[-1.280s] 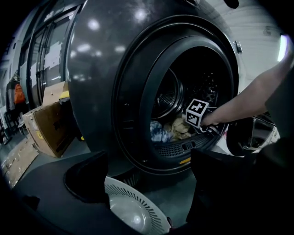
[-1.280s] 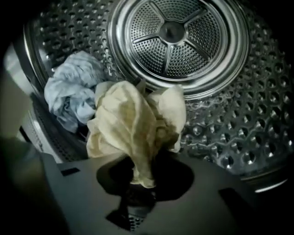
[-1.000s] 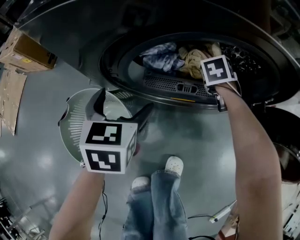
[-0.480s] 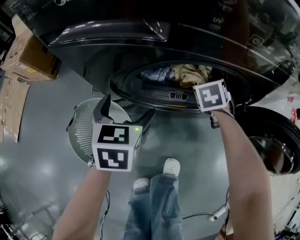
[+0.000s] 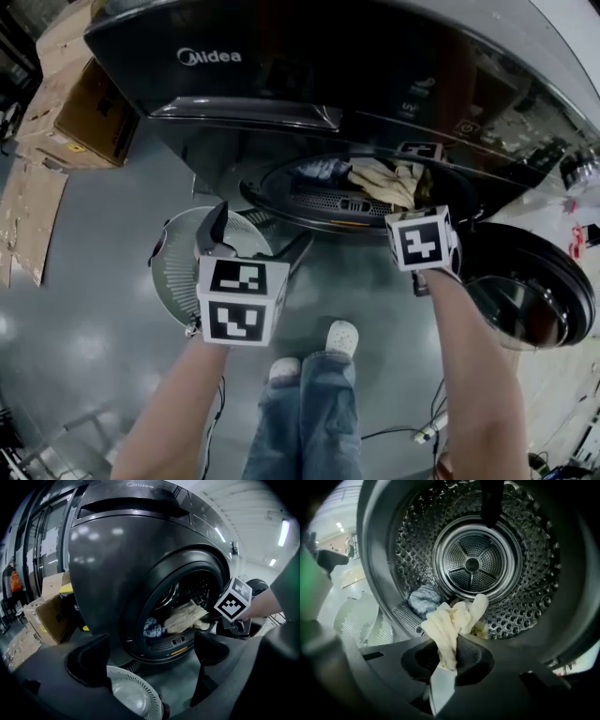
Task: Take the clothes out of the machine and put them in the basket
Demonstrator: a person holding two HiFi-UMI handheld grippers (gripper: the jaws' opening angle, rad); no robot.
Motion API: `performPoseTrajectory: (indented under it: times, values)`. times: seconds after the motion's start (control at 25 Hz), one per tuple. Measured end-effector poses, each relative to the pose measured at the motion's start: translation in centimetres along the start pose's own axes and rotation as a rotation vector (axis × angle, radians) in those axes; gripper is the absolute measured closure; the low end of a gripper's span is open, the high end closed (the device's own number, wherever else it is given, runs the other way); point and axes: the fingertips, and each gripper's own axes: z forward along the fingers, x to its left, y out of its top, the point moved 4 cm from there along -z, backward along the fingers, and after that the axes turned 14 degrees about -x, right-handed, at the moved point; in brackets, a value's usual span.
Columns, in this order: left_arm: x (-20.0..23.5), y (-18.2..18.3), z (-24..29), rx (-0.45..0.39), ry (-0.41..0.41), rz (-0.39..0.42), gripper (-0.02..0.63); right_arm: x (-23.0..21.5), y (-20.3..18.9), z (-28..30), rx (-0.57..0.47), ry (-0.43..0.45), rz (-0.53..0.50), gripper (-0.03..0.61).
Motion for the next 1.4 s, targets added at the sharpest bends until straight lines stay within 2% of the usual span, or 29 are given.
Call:
performPoseTrajectory:
  times: [0.56, 0.8, 1.08, 1.4]
  values:
    - [0.9, 3.6, -3.2, 0.006, 0.022, 0.002, 0.051, 1.3, 4.2, -7.1, -0.112, 0.011, -0.046, 0.523]
    - [0.3, 5.6, -4.0, -0.002, 0.017, -0.016, 0.051, 1.3, 5.0, -10.6, -0.157, 0.023, 0.028, 0.523]
    - [-0.8, 6.0, -4.7, -0.005, -0.005, -0.005, 0.051, 1.3, 6.6, -14.5, -0.274, 0.034, 0.135, 0.523]
    - [-1.7, 5.8, -5.5, -0.012, -0.039, 0.024, 0.051, 2.5, 9.2, -18.2, -0.395, 0.100, 0.153, 0.523]
